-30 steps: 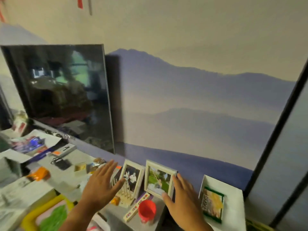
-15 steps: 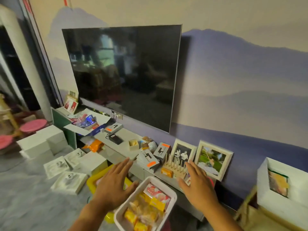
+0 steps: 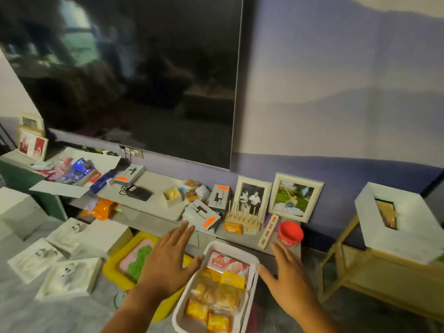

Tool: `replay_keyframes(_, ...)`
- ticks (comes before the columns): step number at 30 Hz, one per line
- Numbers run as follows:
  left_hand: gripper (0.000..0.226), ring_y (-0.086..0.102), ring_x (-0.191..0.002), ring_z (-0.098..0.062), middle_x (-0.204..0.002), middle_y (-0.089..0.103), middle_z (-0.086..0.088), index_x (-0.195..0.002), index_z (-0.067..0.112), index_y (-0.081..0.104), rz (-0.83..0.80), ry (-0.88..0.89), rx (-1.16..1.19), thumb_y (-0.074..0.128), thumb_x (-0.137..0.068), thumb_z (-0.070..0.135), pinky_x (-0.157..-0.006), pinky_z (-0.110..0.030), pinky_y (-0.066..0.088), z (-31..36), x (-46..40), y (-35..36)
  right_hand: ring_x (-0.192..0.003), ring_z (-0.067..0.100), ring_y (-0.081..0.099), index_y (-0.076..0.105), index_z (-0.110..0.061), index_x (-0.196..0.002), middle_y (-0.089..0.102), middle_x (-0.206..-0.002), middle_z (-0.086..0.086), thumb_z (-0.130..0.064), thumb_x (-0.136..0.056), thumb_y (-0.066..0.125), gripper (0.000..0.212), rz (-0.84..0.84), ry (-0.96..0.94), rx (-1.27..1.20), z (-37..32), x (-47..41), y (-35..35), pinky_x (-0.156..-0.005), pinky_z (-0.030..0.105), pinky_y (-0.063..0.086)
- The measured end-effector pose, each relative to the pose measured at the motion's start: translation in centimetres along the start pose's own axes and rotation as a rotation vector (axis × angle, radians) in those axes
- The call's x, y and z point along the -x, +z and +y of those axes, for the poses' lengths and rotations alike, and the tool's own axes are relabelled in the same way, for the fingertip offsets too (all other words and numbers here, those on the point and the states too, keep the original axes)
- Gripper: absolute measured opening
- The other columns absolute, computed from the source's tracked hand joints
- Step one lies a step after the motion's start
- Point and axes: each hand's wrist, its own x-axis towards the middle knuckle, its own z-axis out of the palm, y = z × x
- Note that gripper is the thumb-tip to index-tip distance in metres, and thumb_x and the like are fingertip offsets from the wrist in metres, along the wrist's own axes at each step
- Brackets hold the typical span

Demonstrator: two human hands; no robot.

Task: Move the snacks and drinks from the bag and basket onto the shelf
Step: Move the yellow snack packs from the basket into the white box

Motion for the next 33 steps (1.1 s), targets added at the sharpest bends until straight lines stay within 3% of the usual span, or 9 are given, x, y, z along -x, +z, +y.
replay_keyframes(5,0.083,0.029,-0.144,-0.017,-0.161,0.023,0.009,-0.153,0.031,0.028,-0.051,0.069,0.021,0.037,-0.085,0.077,-0.113,-0.037,0.032,-3.4,-2.8,2.2,-0.145,0.012,0.025,0.024,-0.031,-0.153,0.023,-0.161,-0.01,-0.076,-0.084,0.04,0.084,-0.014,0.073,-0.018,-0.6,-1.5,4.2,-0.115,0.03,0.028)
replay_keyframes(9,0.085,0.038,-0.136,-0.018,-0.155,0.037,0.006,-0.147,0.026,0.04,-0.136,0.177,-0.006,0.05,-0.08,0.077,-0.109,-0.038,0.038,-6.6,-5.1,6.4,-0.147,0.013,0.022,0.014,-0.033,-0.155,0.013,-0.163,-0.011,-0.072,-0.083,0.051,0.09,-0.098,0.147,0.019,0.3,-2.9,9.7,-0.117,0.031,0.026)
replay_keyframes(14,0.077,0.052,-0.12,-0.019,-0.129,0.06,0.006,-0.133,0.027,0.054,-0.327,0.335,-0.03,0.062,-0.069,0.07,-0.104,-0.031,0.036,-11.4,-7.1,15.0,-0.147,0.015,0.021,0.007,-0.035,-0.154,0.008,-0.164,-0.01,-0.07,-0.083,0.054,0.093,-0.201,0.263,-0.041,1.9,-4.2,18.9,-0.117,0.034,0.026)
replay_keyframes(18,0.076,0.059,-0.099,-0.022,-0.104,0.067,0.004,-0.118,0.026,0.06,-0.448,0.421,-0.153,0.066,-0.057,0.071,-0.095,-0.036,0.038,-14.6,-7.0,23.1,-0.148,0.015,0.018,0.007,-0.041,-0.15,0.009,-0.162,-0.01,-0.072,-0.078,0.056,0.093,-0.222,0.321,-0.087,3.3,-4.5,27.6,-0.116,0.038,0.03)
replay_keyframes(22,0.066,0.06,-0.084,-0.025,-0.085,0.065,0.002,-0.099,0.026,0.065,-0.541,0.413,-0.227,0.078,-0.048,0.065,-0.081,-0.042,0.051,-15.6,-5.1,30.0,-0.124,0.014,0.05,0.035,-0.043,-0.136,0.04,-0.144,-0.011,-0.065,-0.07,0.06,0.074,-0.199,0.407,-0.155,4.0,-6.0,34.0,-0.097,0.038,0.051)
replay_keyframes(24,0.067,0.06,-0.085,-0.024,-0.089,0.064,0.001,-0.103,0.025,0.062,-0.554,0.363,-0.226,0.084,-0.049,0.056,-0.073,-0.039,0.052,-15.5,-3.9,32.9,-0.106,0.014,0.056,0.05,-0.039,-0.113,0.053,-0.118,-0.01,-0.053,-0.066,0.063,0.051,-0.159,0.469,-0.204,4.6,-6.7,36.7,-0.083,0.032,0.054)
replay_keyframes(26,0.061,0.059,-0.087,-0.026,-0.094,0.062,-0.004,-0.105,0.021,0.058,-0.539,0.268,-0.233,0.087,-0.055,0.04,-0.068,-0.038,0.053,-15.0,-3.0,35.2,-0.103,0.016,0.056,0.05,-0.038,-0.105,0.055,-0.108,-0.008,-0.037,-0.073,0.063,0.035,-0.119,0.55,-0.158,5.5,-7.1,39.2,-0.08,0.028,0.053)
replay_keyframes(29,0.038,0.06,-0.081,-0.032,-0.089,0.062,-0.016,-0.099,0.012,0.064,-0.484,0.191,-0.287,0.08,-0.065,0.011,-0.056,-0.038,0.052,-13.7,-2.1,38.1,-0.12,0.027,0.05,0.043,-0.035,-0.126,0.053,-0.124,0.0,-0.043,-0.079,0.055,0.049,-0.094,0.613,-0.004,5.5,-7.5,40.6,-0.089,0.046,0.054)
replay_keyframes(33,0.037,0.059,-0.083,-0.04,-0.092,0.06,-0.026,-0.105,0.0,0.058,-0.526,0.156,-0.336,0.069,-0.069,0.001,-0.063,-0.043,0.054,-12.1,-2.2,39.3,-0.126,0.034,0.042,0.027,-0.024,-0.145,0.033,-0.141,0.012,-0.04,-0.076,0.07,0.084,-0.04,0.656,0.061,4.0,-8.1,39.6,-0.092,0.048,0.052)
